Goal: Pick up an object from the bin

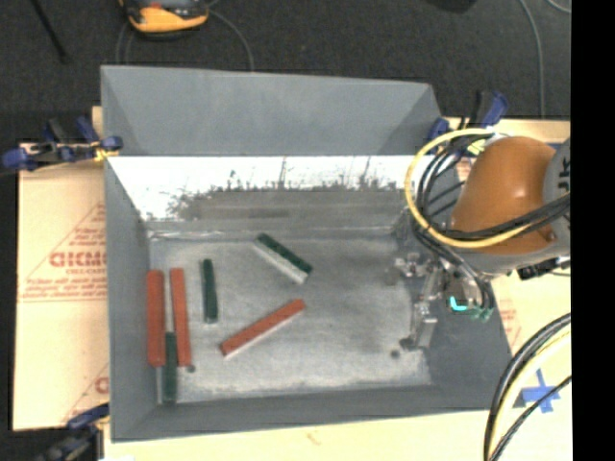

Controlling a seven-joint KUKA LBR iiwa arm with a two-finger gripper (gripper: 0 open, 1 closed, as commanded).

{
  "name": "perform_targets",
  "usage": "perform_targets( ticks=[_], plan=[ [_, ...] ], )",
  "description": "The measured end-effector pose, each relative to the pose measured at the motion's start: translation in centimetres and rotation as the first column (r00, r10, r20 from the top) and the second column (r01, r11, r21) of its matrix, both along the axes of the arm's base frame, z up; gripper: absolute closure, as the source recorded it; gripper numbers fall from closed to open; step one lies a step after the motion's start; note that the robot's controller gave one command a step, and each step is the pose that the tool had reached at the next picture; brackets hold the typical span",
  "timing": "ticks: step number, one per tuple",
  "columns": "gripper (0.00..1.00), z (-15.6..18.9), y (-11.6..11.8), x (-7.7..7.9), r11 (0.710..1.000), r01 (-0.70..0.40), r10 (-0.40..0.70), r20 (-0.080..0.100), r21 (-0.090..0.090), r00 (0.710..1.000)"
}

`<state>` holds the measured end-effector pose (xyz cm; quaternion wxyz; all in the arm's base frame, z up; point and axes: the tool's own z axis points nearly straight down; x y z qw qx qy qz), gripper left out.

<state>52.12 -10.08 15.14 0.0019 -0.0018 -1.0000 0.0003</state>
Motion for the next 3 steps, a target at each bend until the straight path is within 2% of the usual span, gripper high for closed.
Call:
perform_targets(
  ticks=[1, 2, 3],
  plan=[
    [0.0, 0.4, 0.0, 0.2, 1.0, -0.003, 0.003, 0.007, -0.001, 1.0],
    [1.0, -5.6, 9.4, 3.3, 0.985, -0.175, 0.175, 0.005, 0.002, 0.985],
    [0.0, -5.5, 9.3, 3.4, 0.984, -0.176, 0.176, 0.007, 0.0, 0.984]
  ],
)
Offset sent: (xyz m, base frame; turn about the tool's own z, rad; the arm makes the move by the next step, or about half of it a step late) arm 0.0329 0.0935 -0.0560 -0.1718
